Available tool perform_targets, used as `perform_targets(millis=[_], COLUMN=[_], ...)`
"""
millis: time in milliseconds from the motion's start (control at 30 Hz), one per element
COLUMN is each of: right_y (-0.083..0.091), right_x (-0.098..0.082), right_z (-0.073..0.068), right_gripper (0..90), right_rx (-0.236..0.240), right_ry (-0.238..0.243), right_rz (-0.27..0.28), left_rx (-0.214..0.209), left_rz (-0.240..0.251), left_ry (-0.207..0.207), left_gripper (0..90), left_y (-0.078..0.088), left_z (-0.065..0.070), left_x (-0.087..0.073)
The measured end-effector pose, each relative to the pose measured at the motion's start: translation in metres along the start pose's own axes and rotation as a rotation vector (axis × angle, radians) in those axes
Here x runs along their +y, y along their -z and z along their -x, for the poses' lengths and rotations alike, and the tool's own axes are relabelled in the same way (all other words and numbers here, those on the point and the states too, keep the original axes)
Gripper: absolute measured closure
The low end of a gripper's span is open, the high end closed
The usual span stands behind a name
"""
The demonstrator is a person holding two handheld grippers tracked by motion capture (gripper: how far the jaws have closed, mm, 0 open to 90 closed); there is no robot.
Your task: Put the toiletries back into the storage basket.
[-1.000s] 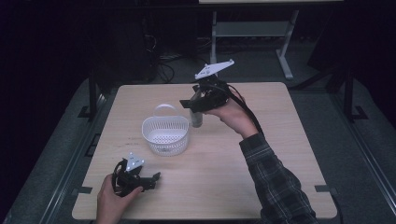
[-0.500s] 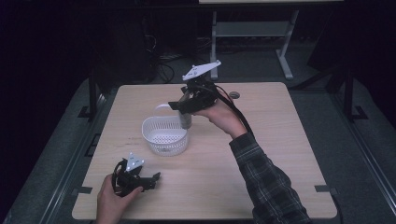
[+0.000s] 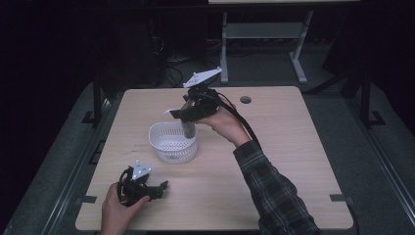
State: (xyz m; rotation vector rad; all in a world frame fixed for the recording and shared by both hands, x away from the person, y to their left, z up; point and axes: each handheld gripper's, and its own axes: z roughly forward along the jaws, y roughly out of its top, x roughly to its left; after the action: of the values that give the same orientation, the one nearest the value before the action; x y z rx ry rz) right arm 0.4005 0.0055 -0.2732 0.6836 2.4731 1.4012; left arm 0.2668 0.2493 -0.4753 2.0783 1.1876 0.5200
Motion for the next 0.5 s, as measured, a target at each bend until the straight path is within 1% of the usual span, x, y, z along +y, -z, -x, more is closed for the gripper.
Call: perform_targets(millis=[500], right_y=[-0.018], right_x=[-0.013], right_z=[0.000], right_gripper=[29.8], right_rx=[0.014], right_ry=[-0.002], right_rz=[-0.019], left_rx=[0.002], left_rz=[0.002], left_ry=[-0.001], left_gripper=[12.6], left_y=[0.000], left_z=[0.000], left_x=[0.000])
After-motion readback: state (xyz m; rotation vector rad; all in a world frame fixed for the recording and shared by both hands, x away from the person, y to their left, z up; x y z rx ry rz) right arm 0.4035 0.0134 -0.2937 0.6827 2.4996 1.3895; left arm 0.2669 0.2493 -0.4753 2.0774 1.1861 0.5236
